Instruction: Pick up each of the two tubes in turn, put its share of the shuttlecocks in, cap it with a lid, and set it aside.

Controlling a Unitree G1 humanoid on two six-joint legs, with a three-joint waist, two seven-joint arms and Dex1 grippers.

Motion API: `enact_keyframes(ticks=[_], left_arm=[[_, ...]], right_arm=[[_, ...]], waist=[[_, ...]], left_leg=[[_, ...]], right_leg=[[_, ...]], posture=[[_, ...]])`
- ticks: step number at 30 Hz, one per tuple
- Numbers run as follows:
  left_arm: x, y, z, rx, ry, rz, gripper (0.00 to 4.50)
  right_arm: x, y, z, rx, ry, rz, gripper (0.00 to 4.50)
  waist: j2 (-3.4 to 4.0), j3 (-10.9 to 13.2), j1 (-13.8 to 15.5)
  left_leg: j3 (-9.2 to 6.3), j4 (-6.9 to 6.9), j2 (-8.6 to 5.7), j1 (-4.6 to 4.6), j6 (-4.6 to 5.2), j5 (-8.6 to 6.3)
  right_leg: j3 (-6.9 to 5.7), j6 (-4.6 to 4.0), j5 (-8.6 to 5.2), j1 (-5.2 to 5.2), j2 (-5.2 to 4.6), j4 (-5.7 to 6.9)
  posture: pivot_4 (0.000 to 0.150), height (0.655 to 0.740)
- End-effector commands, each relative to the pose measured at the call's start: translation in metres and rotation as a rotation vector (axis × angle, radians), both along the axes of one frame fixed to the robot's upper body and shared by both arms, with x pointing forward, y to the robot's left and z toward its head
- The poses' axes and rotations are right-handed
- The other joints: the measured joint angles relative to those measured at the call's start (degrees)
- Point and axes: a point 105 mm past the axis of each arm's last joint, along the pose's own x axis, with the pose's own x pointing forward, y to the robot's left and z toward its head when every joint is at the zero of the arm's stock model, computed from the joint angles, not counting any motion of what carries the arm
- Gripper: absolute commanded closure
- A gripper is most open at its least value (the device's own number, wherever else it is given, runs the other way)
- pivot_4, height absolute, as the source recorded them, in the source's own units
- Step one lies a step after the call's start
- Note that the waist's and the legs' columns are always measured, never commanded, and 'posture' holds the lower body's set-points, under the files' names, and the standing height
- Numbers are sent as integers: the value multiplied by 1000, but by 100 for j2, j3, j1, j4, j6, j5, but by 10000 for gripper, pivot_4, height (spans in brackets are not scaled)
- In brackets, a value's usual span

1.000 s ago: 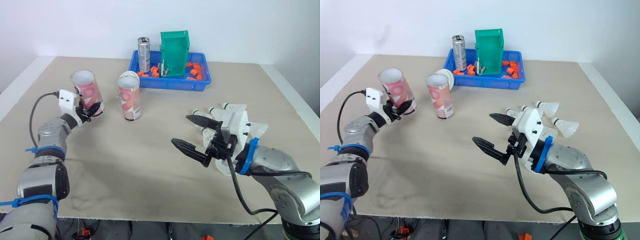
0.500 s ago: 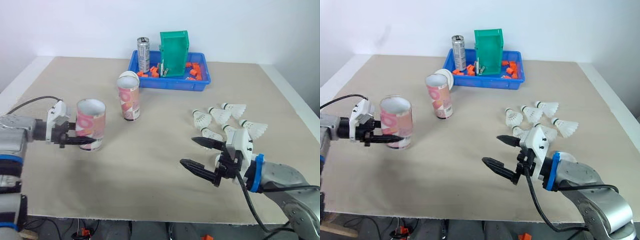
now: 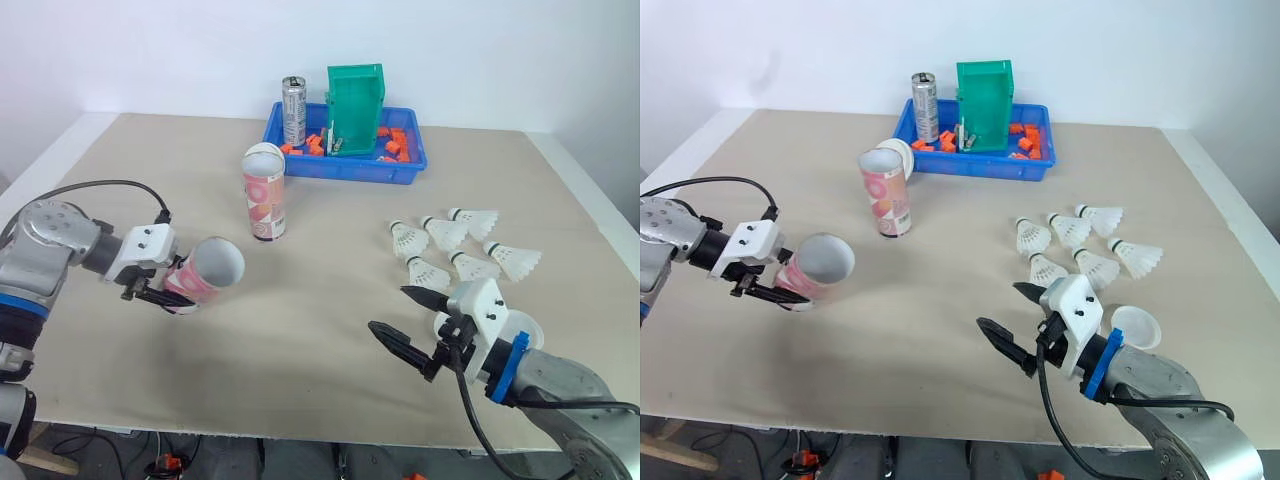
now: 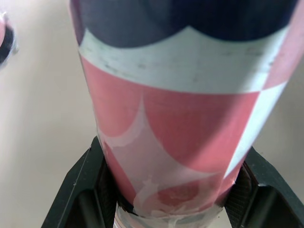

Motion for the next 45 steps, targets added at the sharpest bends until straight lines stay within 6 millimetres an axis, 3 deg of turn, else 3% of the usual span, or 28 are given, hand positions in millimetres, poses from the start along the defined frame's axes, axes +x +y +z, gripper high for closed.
enact_keyframes(ticks=[1, 5, 27, 31, 38, 45], left_arm=[[-2, -17, -12, -5, 19, -74, 18632], [-3, -19, -12, -23, 21, -80, 18632], [-6, -29, -13, -69, 16, -111, 18632], [-8, -29, -13, -76, 17, -113, 19184], [-10, -29, -13, -81, 24, -111, 19184], [-11, -30, -14, -87, 28, -115, 19184]], right_arm=[[1, -5, 3, -32, -38, -55, 0], [12, -18, -14, -45, -10, -168, 0], [75, -53, -53, -121, -47, -449, 0], [83, -57, -53, -121, -53, -489, 11733], [84, -59, -50, -139, -74, -515, 44567], [82, -61, -30, -165, -150, -535, 44567]], waist=[[4, -2, 24], [6, -8, 33], [27, -17, 62], [26, -18, 61], [26, -18, 61], [27, -17, 62]], left_leg=[[0, 0, -1, 0, 0, 0], [-1, 6, -1, 1, 0, 0], [3, 20, -4, -1, 1, 0], [4, 21, -4, -1, 1, 0], [3, 21, -4, -2, 2, -1], [3, 21, -4, -3, 2, -1]], right_leg=[[0, 1, -2, 1, 0, 0], [1, 2, -1, 6, 1, 0], [7, 12, -9, 24, 2, 0], [8, 12, -8, 24, 3, 0], [9, 14, -12, 24, 4, 0], [9, 13, -12, 23, 4, 0]], posture=[[1500, 7362], [1500, 7362], [1500, 7362], [1500, 7362], [1500, 7362], [1500, 7362]])
